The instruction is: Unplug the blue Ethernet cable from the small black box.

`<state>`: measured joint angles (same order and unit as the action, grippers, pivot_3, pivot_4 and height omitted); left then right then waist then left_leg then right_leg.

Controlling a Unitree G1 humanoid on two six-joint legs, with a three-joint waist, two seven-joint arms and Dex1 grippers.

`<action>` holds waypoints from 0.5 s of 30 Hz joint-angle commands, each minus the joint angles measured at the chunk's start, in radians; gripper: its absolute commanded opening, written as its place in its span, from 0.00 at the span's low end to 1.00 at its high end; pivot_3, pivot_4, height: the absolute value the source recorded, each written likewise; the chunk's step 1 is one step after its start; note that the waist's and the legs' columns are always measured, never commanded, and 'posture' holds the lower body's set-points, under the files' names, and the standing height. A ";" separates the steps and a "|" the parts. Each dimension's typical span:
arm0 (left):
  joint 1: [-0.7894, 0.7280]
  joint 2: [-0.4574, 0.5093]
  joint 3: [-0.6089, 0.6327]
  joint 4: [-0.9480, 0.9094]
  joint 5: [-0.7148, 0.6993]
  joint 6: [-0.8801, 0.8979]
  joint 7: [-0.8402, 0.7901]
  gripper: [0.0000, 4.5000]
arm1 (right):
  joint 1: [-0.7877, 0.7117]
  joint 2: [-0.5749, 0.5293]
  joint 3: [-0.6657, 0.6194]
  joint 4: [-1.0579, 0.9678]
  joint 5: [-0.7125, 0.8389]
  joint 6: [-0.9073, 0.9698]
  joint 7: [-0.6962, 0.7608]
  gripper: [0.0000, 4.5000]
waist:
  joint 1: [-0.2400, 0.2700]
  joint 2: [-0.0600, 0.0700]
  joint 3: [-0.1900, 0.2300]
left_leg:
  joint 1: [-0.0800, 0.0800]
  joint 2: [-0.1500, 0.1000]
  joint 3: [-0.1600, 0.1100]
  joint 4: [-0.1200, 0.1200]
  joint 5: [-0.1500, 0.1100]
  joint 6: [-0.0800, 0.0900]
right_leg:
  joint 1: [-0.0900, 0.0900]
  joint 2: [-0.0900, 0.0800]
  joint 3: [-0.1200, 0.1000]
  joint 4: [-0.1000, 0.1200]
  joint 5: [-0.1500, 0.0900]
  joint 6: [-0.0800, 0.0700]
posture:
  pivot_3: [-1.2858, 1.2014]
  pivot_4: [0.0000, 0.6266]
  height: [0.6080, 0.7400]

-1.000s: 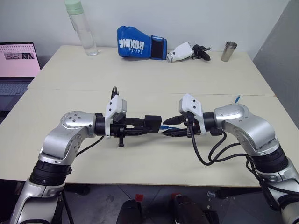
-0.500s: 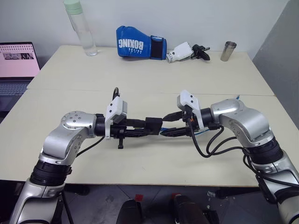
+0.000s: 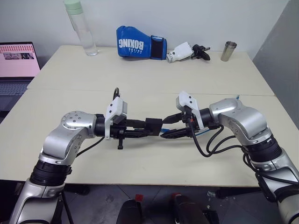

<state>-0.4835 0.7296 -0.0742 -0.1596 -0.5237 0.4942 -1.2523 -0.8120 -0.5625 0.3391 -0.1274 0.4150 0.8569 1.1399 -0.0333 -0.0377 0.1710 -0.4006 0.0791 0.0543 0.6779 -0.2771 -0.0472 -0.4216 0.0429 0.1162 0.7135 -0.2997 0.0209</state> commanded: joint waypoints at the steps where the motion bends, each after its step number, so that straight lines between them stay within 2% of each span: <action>1: -0.003 0.005 0.012 -0.030 0.002 -0.016 0.004 0.18 | -0.027 0.008 -0.004 -0.017 0.005 -0.007 0.004 0.59 | 0.000 0.000 0.000 | 0.000 0.000 0.000 0.000 0.000 0.000 | 0.000 0.000 0.000 0.000 0.000 0.000 | 0.52 0.24 1.00; 3: -0.002 0.005 0.011 -0.032 0.003 -0.018 0.005 0.18 | -0.026 0.012 -0.002 -0.018 0.004 -0.005 0.002 0.53 | 0.000 0.000 0.000 | 0.000 0.000 0.000 0.000 0.000 0.000 | 0.000 0.000 0.000 0.000 0.000 0.000 | 0.52 0.24 1.00; 13: -0.003 0.001 0.006 -0.033 0.009 -0.018 -0.002 0.18 | -0.026 0.002 0.012 -0.021 0.003 -0.010 0.025 0.02 | 0.000 0.000 0.000 | 0.000 0.000 0.000 0.000 0.000 0.000 | 0.000 0.000 0.000 0.000 0.000 0.000 | 0.52 0.24 1.00; 15: -0.001 0.003 0.006 -0.037 0.008 -0.015 -0.005 0.18 | -0.024 -0.001 0.013 -0.026 0.003 -0.010 0.031 0.01 | 0.000 0.000 0.000 | 0.000 0.000 0.000 0.000 0.000 0.000 | 0.000 0.000 0.000 0.000 0.000 0.000 | 0.52 0.24 1.00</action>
<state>-0.4833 0.7289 -0.0758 -0.1600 -0.5068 0.4927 -1.2540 -0.8126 -0.5531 0.3608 -0.1263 0.4129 0.8577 1.1593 -0.0336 -0.0377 0.1710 -0.4006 0.0791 0.0542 0.6779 -0.2771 -0.0472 -0.4217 0.0429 0.1162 0.7134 -0.2997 0.0209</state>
